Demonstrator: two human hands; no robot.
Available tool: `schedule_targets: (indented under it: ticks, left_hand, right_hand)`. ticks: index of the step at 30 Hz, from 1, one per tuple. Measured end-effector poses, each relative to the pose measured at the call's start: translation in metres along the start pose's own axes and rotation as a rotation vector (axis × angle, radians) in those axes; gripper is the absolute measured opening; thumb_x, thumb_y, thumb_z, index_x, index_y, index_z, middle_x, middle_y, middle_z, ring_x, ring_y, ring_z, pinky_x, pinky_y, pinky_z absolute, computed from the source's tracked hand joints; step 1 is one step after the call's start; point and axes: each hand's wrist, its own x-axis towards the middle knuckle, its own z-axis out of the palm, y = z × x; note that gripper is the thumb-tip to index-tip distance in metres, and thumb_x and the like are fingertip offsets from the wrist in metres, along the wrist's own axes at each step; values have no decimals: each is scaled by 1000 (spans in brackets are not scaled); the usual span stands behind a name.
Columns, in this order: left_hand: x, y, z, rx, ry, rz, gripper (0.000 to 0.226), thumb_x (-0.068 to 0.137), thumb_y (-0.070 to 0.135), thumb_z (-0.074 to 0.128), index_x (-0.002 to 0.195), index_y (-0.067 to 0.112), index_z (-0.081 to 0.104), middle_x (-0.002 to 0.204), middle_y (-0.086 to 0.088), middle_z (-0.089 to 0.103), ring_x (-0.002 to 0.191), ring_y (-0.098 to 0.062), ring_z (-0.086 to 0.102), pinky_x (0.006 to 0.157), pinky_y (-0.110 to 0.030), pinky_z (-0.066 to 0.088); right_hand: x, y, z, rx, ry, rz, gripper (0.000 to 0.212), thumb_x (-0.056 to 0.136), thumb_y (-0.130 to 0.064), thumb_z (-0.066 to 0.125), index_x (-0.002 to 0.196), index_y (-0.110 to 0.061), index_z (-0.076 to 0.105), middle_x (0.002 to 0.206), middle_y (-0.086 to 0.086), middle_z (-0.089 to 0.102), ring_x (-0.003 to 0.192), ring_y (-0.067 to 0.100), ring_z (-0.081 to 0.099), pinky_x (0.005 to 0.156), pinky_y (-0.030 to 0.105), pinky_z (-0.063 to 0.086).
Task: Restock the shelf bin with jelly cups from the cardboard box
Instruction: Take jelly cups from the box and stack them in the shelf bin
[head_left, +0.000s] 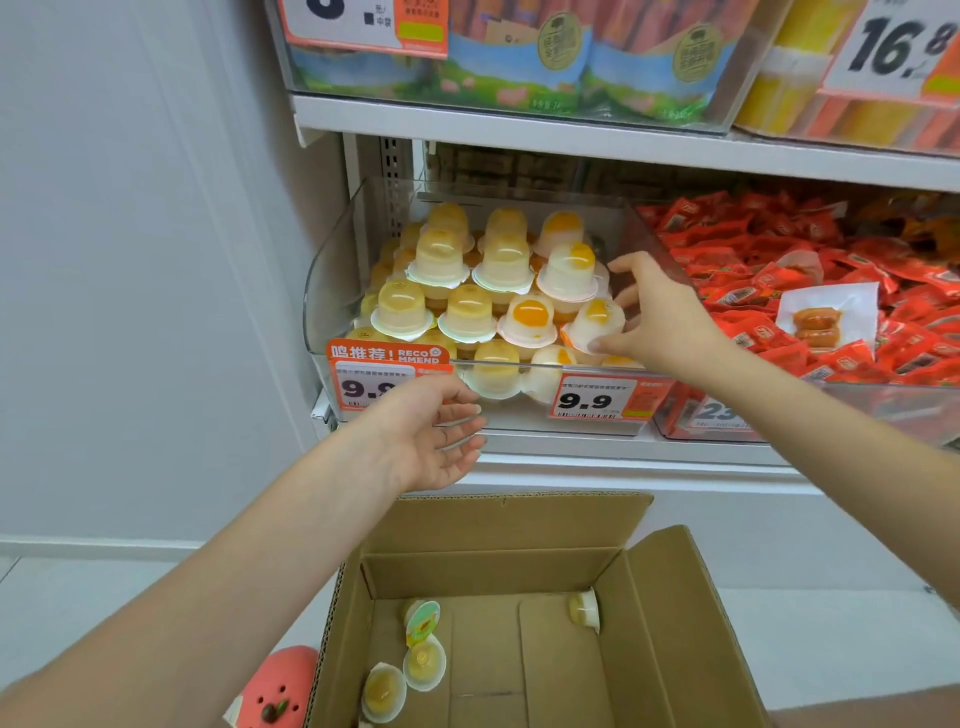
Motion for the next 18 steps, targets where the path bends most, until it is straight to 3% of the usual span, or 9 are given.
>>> schedule_targets:
  ticks: [7, 10, 13, 15, 18]
  left_hand:
    - [3, -8, 4, 35, -1, 22, 6, 87, 15, 57, 89, 9, 59, 92, -6, 64, 85, -20, 60, 73, -29, 49]
    - [11, -21, 6, 107, 20, 46, 4, 87, 14, 56, 85, 11, 57, 90, -5, 65, 78, -18, 61, 69, -28, 48]
    - [35, -53, 4, 335, 104, 178, 7, 91, 16, 54, 88, 12, 58, 85, -2, 63, 75, -16, 61, 67, -27, 49]
    - [60, -86, -6, 658, 163, 335, 7, 91, 16, 52, 90, 12, 57, 83, -1, 62, 79, -17, 62, 66, -26, 47]
    - [95, -143, -33, 1023, 162, 372, 13, 87, 12, 53, 77, 20, 56, 75, 7, 57, 80, -16, 58, 69, -23, 42]
  right_hand:
    - [-6, -2, 7, 50, 85, 13, 74, 70, -15, 82, 130, -16, 38, 103, 8, 60, 92, 26, 60, 82, 43, 51]
    - [-35, -5, 9, 117, 312, -97, 44, 81, -13, 70, 121, -13, 50, 108, 3, 59, 97, 20, 56, 85, 37, 49]
    - [-87, 1, 30, 267, 483, -221, 14, 87, -6, 59, 98, -13, 59, 92, -5, 61, 89, 17, 56, 79, 27, 46]
    - [-124, 14, 57, 305, 425, -208, 15, 85, -1, 59, 93, -14, 60, 87, -8, 58, 86, 10, 53, 78, 15, 41]
    - [-167, 44, 108, 245, 81, -105, 14, 88, -6, 60, 96, -17, 60, 91, -11, 59, 92, 2, 50, 80, 10, 40]
